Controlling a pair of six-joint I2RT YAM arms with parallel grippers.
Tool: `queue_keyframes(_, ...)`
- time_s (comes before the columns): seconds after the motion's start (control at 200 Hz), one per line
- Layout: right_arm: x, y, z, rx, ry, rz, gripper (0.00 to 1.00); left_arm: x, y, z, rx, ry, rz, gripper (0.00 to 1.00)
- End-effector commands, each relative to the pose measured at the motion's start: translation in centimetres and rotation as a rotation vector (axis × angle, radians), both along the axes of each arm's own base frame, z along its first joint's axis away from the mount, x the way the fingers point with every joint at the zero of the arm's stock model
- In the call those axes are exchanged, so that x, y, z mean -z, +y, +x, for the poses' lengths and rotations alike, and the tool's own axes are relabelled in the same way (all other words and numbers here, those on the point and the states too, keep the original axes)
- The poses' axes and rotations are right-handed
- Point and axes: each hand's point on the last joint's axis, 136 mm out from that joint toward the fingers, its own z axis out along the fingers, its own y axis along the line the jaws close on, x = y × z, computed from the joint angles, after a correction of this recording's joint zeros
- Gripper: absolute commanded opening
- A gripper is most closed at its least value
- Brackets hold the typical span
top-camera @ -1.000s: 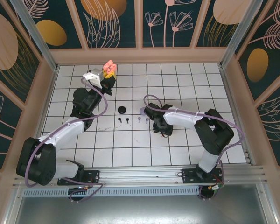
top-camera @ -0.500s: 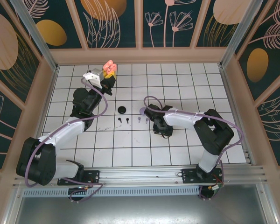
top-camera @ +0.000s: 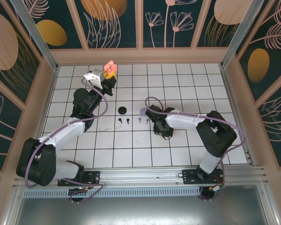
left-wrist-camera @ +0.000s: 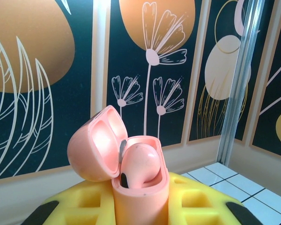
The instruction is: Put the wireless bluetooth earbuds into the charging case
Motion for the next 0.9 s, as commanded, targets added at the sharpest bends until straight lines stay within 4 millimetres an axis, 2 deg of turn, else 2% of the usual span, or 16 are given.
queue_keyframes(0.0,0.8,-1.0,-0.8,-0.011,-0.003,-0.022,0.24,-2.2,-0.1,-0.5,0.029,-0.049,-0.029,0.00)
queue_keyframes(0.115,-1.2,-0.7,0.3,-0.030,-0.094,0.022,0.24,-2.4,-0.3,-0.9,0.052,-0.047,-0.030,0.00)
queue_keyframes(0.28,-6.7,0.2,2.8,-0.061,-0.287,0.097,0.24,-2.7,-1.0,-1.8,0.108,-0.048,-0.022,0.00)
queue_keyframes(0.435,-14.0,1.4,5.9,-0.108,-0.514,0.155,0.24,-2.5,-2.3,-3.3,0.208,-0.056,0.006,0.00)
queue_keyframes(0.656,-26.0,3.7,9.3,-0.233,-0.824,0.208,0.24,-1.7,-4.5,-6.1,0.361,-0.061,0.063,0.00)
queue_keyframes(0.751,-30.6,4.3,10.2,-0.284,-0.936,0.207,0.24,-0.8,-5.8,-7.2,0.416,-0.054,0.108,0.00)
queue_keyframes(0.896,-36.3,5.1,10.6,-0.363,-1.076,0.221,0.24,0.9,-7.9,-8.6,0.483,-0.038,0.167,0.00)
